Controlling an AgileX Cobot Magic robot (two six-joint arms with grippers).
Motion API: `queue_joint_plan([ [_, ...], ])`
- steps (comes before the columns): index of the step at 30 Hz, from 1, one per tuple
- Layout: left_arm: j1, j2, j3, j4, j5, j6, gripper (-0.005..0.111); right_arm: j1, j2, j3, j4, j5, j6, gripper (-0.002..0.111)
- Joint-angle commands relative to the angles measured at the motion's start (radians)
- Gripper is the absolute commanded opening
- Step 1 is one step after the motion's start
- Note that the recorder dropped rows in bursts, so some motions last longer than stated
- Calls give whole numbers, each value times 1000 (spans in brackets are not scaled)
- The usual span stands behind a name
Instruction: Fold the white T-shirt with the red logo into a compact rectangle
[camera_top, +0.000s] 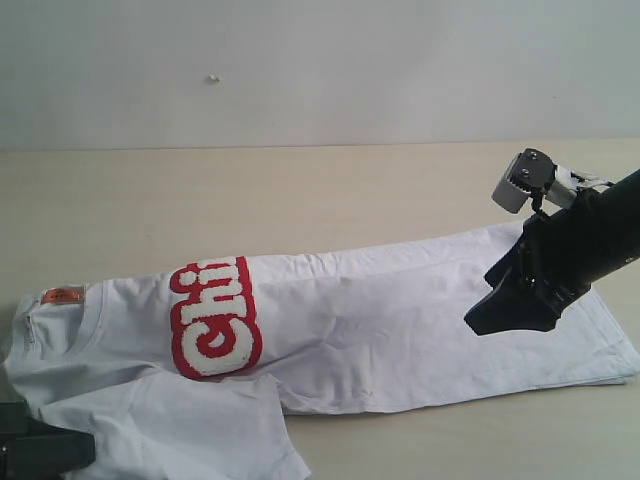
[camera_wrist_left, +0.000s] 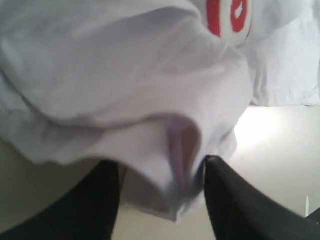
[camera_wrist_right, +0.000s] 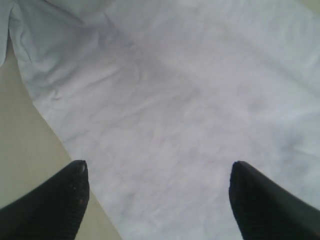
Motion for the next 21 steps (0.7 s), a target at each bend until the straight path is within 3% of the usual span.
queue_joint_plan([
  [1, -29, 56, -9, -186, 89, 195, 29, -3, 0, -6, 6, -5, -11, 74],
  [5, -92, 108, -41, -190, 115, 208, 1, -3, 0, -6, 6, -5, -11, 74],
  [11, -120, 138, -137, -190, 243, 28, 0, -3, 0, -6, 6, -5, -11, 74],
  [15, -120, 138, -233, -190, 157, -89, 0, -3, 0, -6, 6, -3, -11, 74],
  [17, -120, 138, -264, -190, 78, -128, 7, -3, 0, -6, 6, -3, -11, 74],
  [19, -120, 138, -289, -190, -15, -193, 23, -3, 0, -6, 6, -3, -11, 74],
  [20, -120, 148, -312, -190, -110, -254, 54, -3, 0, -6, 6, -3, -11, 74],
  [21, -118, 160, -321, -190, -150, -281, 67, -3, 0, -6, 6, -3, -11, 74],
])
